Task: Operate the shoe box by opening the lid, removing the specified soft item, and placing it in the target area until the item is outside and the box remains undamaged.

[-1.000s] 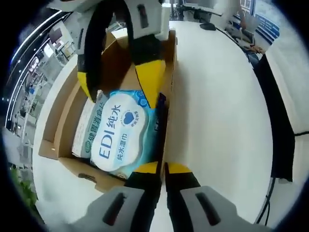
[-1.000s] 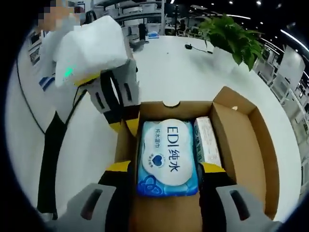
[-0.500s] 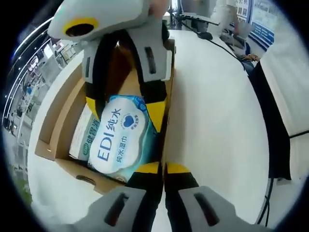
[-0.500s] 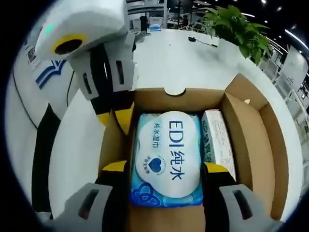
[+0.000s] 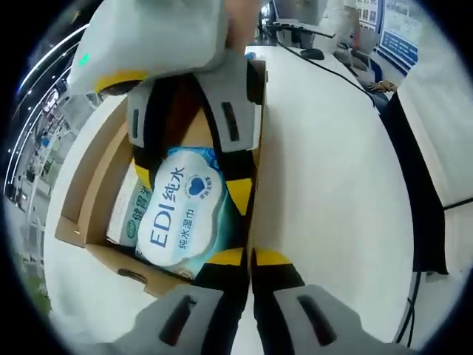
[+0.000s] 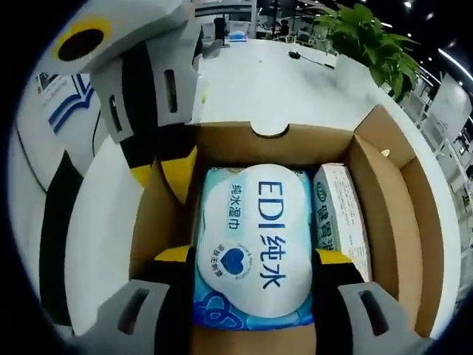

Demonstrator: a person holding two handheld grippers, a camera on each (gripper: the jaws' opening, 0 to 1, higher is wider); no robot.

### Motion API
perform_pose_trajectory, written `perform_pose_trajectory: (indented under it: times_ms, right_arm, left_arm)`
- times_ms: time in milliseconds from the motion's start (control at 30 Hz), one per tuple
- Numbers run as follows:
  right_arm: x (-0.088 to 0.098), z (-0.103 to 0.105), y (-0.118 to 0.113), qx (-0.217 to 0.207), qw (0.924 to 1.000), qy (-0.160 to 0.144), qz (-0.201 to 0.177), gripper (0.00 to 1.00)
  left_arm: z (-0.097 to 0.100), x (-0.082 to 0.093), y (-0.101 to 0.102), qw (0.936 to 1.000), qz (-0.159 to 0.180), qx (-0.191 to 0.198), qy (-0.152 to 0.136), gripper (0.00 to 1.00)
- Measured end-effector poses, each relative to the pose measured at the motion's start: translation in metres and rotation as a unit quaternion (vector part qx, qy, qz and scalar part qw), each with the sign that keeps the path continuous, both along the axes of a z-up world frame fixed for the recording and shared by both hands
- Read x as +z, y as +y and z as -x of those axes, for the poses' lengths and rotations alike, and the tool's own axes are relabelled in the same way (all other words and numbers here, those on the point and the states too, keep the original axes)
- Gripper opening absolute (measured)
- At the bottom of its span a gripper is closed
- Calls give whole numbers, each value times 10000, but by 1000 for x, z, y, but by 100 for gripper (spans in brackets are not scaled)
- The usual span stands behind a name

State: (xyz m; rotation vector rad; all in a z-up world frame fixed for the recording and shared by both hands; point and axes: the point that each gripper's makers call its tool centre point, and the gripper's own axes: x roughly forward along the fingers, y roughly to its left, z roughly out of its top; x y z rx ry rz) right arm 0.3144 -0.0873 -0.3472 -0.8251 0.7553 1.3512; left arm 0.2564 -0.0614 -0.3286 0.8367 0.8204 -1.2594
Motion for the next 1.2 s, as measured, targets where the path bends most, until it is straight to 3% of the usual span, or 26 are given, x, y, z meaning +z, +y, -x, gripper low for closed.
perform_pose_trajectory:
  times_ms: [333, 633, 1200]
  right_arm:
    - [-6, -2, -2, -56, 9992, 32, 397, 63]
    - [-5, -2, -5, -24, 9989, 29, 462, 61]
    - [-6, -1, -42, -15, 9978, 82, 662, 61]
  left_arm:
    - [0, 0, 0, 10000, -17, 46, -1, 1]
    - [0, 0, 0, 10000, -16, 72, -31, 1]
    - [-1, 0, 0, 9999, -20, 116, -15, 2]
